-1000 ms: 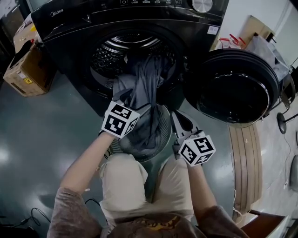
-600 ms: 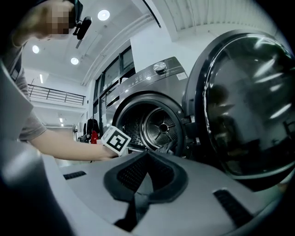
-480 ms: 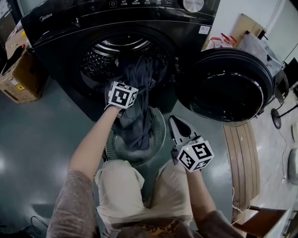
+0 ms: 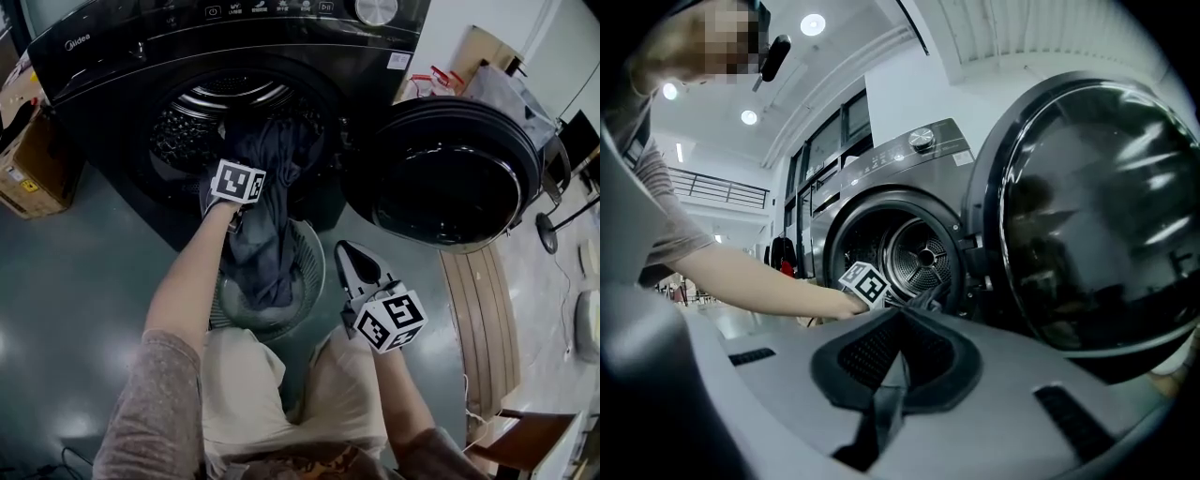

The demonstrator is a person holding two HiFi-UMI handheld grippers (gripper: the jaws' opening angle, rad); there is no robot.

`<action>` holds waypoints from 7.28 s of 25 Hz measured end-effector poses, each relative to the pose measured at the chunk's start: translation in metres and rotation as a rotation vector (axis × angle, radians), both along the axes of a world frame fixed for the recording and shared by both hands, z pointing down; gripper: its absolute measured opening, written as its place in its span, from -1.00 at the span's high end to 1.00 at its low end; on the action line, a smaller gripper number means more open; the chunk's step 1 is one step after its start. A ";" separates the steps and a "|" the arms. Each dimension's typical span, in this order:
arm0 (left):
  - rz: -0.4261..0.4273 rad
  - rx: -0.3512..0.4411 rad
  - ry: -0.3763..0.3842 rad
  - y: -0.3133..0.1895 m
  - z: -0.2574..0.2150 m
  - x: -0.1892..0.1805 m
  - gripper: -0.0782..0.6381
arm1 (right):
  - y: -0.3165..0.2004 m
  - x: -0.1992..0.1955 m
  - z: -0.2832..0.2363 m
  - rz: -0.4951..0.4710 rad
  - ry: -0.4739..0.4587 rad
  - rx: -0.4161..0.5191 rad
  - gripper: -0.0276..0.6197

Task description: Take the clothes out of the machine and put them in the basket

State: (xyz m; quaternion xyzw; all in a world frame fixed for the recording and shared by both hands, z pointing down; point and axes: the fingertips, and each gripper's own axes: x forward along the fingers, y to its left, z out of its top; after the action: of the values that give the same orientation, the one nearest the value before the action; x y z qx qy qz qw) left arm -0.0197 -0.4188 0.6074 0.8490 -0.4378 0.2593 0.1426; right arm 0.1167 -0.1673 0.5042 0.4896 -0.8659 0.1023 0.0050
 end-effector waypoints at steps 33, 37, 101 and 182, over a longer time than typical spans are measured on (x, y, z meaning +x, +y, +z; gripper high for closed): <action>0.319 0.000 0.229 0.262 -0.082 -0.007 0.61 | -0.022 -0.031 -0.002 -0.098 -0.073 -0.005 0.92; 0.254 0.042 0.182 0.252 -0.078 -0.017 0.53 | -0.022 -0.034 -0.001 -0.103 -0.075 -0.009 0.92; 0.668 -0.088 0.245 0.304 -0.070 0.035 0.68 | -0.020 -0.044 0.001 -0.117 -0.064 -0.022 0.92; 0.213 0.044 0.051 0.228 -0.061 -0.019 -0.02 | -0.019 -0.042 -0.001 -0.108 -0.058 -0.019 0.92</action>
State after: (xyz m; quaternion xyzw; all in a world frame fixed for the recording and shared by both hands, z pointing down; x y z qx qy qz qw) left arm -0.0386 -0.1904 0.5460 0.9001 -0.3467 0.2415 0.1066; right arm 0.0743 -0.1865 0.5033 0.4388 -0.8899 0.1243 -0.0098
